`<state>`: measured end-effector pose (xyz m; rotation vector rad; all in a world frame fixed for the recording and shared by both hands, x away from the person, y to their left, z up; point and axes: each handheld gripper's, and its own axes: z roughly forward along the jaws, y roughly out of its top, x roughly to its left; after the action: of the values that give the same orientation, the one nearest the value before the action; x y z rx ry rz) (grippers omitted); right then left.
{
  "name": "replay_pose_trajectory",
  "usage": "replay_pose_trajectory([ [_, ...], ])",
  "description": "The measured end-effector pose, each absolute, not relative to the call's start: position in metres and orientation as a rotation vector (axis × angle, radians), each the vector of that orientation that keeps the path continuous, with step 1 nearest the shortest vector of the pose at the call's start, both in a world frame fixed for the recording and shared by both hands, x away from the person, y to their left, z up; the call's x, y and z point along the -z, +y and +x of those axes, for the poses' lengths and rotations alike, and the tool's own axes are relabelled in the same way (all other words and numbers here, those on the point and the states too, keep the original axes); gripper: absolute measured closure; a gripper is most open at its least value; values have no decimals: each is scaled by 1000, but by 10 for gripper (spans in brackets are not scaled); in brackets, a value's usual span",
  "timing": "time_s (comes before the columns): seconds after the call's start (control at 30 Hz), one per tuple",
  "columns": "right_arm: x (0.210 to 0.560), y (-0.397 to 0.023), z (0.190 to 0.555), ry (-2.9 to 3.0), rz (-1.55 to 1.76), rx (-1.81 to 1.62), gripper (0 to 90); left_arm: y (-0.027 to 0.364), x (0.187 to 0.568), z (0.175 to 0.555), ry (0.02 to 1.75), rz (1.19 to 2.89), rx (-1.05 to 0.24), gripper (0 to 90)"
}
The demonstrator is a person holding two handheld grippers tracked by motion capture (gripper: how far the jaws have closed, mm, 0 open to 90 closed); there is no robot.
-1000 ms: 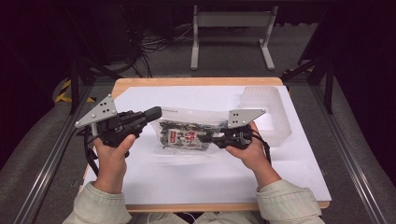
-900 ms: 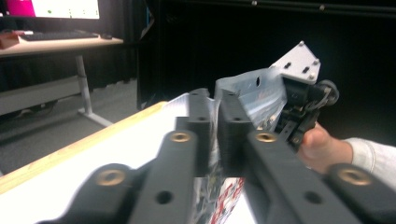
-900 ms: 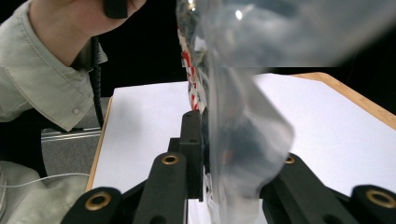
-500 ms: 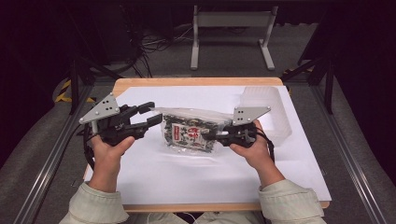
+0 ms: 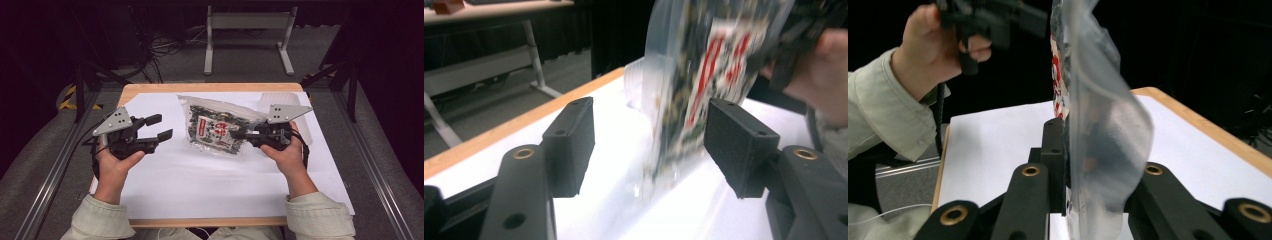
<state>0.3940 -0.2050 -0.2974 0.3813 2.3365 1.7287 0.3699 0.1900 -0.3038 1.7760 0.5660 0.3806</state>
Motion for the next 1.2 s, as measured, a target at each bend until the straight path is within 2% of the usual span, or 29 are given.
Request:
replay_pose_trajectory([
  [0.67,264,-260,405,2142,633,-1649,758,199,362,391,676,1863,-335,256],
  [1.2,249,-280,425,2107,727,-1596,758,209,397,407,731,1890,-308,254],
])
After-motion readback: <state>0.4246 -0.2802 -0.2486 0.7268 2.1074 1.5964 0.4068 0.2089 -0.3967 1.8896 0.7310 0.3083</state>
